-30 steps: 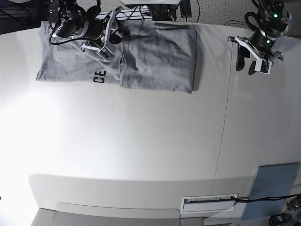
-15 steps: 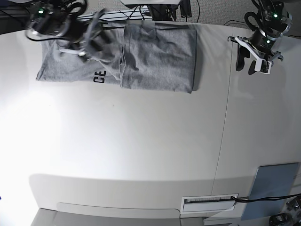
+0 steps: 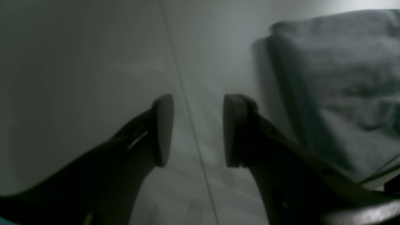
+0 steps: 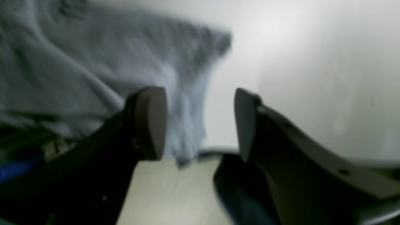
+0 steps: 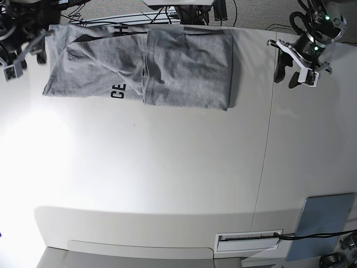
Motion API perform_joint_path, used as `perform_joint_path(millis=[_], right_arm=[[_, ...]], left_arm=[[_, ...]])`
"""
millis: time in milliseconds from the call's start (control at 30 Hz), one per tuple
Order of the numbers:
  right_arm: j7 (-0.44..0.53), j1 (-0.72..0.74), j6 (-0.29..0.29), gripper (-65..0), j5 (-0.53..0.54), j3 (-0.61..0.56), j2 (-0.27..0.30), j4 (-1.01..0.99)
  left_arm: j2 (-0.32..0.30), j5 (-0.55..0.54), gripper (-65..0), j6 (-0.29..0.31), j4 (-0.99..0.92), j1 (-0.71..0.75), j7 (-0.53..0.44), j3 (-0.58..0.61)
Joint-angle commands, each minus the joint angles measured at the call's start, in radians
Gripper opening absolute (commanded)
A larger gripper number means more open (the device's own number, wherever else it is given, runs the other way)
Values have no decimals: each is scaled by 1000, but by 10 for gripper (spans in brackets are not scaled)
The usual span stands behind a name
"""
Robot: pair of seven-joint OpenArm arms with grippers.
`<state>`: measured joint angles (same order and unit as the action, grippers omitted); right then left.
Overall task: Fold the T-shirt properly
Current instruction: 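Grasp the strip end with the right gripper and pull it outward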
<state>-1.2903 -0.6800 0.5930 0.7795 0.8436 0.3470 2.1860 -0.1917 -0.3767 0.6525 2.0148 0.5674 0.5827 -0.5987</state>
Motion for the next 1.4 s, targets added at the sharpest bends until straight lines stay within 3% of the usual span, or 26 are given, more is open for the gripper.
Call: perform_joint_path(millis=[0, 100, 233, 367, 500, 767, 933, 1100, 1200, 1367], right_arm=[[-4, -5, -12, -304, 17, 9, 31, -24], [-47, -4, -25, -304, 123, 9, 70, -141], [-42, 4, -24, -304, 155, 7, 102, -264], [-55, 64, -16, -304, 165, 5, 116, -393], [-106, 128, 14, -304, 257, -35, 116, -501], [-106, 186, 12, -304, 259, -216, 116, -616], [-106, 201, 11, -304, 256, -273, 116, -637], [-106, 201, 12, -304, 240, -272, 119, -637], [-106, 201, 9, -304, 232, -258, 156, -637], [-75, 201, 10, -304, 233, -145, 202, -637]], left_arm=[[-8, -19, -394, 0, 17, 3, -21, -6], [-8, -28, -394, 0, 17, 3, -14, -6], [-8, -29, -394, 4, 17, 3, -14, -6], [-8, -29, -394, 4, 17, 3, -14, -6], [-8, -28, -394, 3, 17, 3, -14, -6], [-8, -28, -394, 3, 17, 3, -14, -6], [-8, -27, -394, 3, 17, 3, -14, -6], [-8, -27, -394, 3, 17, 3, -13, -6], [-8, -27, -394, 3, 17, 3, 3, -6], [-8, -27, -394, 3, 17, 3, 28, -6]])
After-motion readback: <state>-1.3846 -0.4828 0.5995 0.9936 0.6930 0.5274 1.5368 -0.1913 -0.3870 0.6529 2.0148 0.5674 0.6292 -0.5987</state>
